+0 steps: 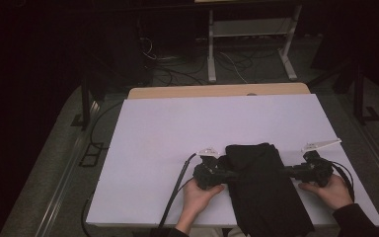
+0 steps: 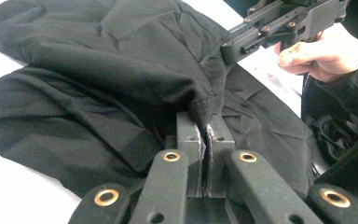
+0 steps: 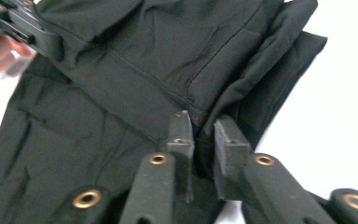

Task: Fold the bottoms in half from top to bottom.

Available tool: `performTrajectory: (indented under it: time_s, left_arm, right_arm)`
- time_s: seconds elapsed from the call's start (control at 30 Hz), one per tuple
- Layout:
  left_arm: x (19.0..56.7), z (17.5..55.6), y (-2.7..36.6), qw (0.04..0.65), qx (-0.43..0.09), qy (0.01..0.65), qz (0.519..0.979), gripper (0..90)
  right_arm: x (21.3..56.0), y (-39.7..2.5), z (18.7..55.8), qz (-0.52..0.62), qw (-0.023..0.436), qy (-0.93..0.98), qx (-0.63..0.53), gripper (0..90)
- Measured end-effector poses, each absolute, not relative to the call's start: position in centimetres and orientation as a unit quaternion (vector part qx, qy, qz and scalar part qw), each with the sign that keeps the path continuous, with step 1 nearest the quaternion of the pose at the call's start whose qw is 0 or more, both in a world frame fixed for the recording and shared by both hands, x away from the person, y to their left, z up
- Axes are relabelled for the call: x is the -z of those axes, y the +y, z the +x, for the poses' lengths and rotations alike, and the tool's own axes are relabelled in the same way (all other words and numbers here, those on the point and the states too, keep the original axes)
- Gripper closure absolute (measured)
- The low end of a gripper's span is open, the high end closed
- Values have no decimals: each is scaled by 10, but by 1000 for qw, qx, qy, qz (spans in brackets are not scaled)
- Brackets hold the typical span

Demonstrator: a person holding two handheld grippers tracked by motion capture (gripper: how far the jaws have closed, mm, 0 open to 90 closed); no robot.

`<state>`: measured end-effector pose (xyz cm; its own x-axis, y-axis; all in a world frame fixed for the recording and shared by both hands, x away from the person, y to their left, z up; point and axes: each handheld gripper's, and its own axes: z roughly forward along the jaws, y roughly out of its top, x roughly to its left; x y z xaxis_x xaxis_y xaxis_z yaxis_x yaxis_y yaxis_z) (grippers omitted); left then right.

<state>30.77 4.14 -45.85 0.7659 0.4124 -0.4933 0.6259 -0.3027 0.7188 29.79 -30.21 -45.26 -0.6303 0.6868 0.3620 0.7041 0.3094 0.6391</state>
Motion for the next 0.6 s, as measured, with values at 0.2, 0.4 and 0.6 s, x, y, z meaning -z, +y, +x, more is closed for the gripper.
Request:
performTrajectory:
  time_s: [0.2,0.4,0.6]
  left_arm:
    - [460,307,40,490,111,320,803,862]
    - [460,306,39,490,110,317,805,862]
    - [460,305,39,490,106,314,806,862]
  right_arm:
    - [451,-308,291,-435,-2,-804,406,541]
    - [445,-314,294,-454,-8,-778,434,329]
    - [434,-314,301,-456,-21,-760,462,95]
